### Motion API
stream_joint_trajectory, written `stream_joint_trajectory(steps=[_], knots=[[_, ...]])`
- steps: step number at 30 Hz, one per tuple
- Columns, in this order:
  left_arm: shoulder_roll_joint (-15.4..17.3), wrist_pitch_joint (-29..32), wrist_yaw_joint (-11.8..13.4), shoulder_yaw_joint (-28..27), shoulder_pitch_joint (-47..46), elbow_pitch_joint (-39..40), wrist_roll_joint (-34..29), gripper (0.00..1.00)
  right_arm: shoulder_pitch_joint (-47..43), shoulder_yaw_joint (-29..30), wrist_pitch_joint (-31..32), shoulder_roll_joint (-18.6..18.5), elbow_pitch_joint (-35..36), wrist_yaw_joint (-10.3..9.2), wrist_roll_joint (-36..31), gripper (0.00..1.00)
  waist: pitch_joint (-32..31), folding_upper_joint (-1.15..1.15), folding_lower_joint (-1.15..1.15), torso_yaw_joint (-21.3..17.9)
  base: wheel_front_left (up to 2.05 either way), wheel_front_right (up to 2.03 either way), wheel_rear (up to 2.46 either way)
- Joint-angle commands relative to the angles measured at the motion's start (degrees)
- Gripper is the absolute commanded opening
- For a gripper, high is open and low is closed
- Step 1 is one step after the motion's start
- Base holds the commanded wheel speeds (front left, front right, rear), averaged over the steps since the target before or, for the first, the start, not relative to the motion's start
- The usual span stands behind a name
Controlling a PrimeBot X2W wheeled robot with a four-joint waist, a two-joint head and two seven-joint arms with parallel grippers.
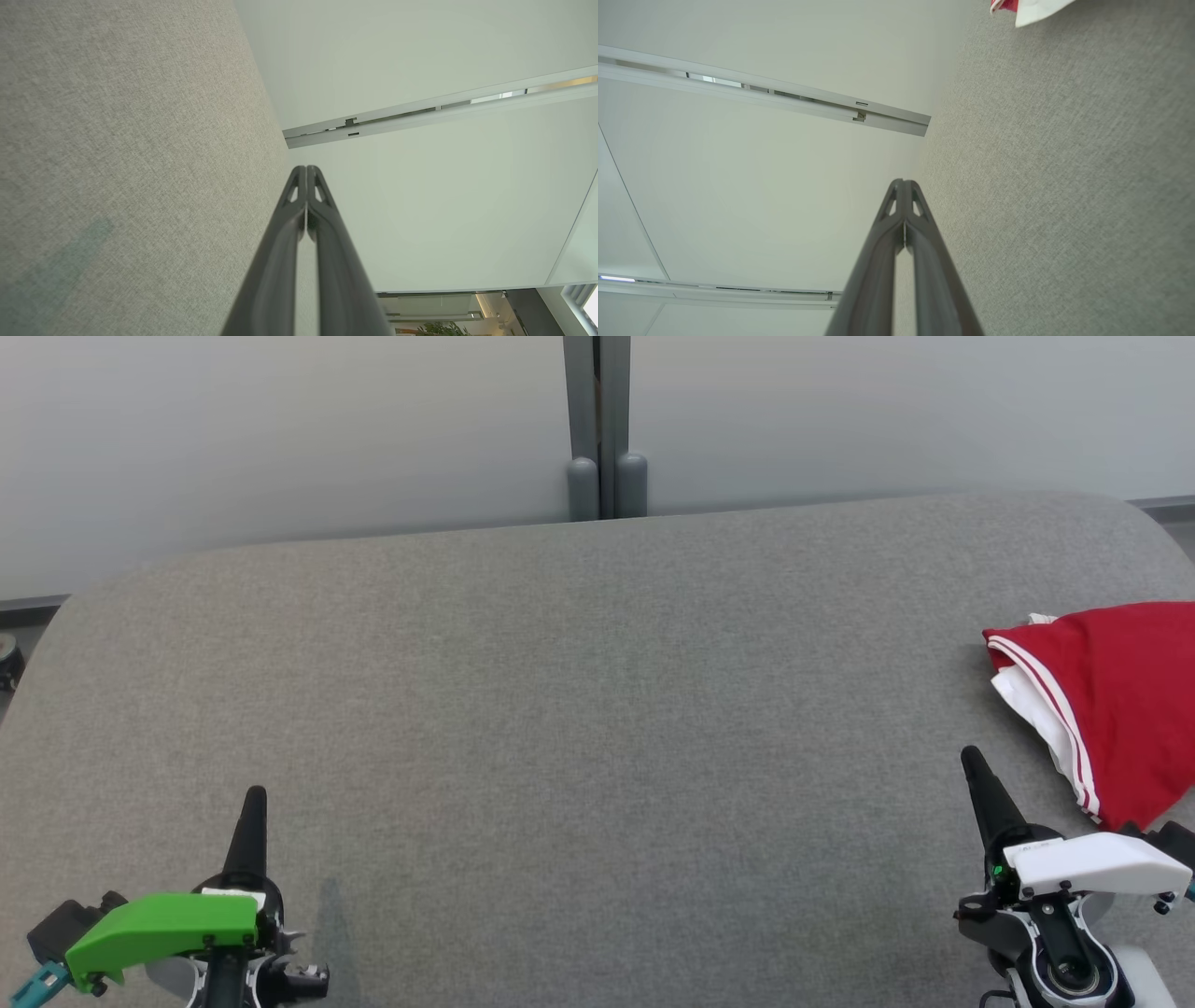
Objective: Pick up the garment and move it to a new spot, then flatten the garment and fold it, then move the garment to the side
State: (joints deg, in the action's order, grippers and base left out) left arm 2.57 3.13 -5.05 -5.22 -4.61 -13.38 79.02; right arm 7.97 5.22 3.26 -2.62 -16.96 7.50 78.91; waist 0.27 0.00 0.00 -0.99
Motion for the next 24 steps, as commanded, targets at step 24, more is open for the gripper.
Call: stream_joint_trajectory(steps=[24], knots=[[0.5, 3.0, -0.9, -1.4, -2.1, 0.9, 11.3, 0.0, -1.2, 1.4, 2.9, -0.4, 2.2, -0.02, 11.4, 0.0, -0.3, 0.0, 0.0, 0.8, 0.0, 0.0, 0.0]])
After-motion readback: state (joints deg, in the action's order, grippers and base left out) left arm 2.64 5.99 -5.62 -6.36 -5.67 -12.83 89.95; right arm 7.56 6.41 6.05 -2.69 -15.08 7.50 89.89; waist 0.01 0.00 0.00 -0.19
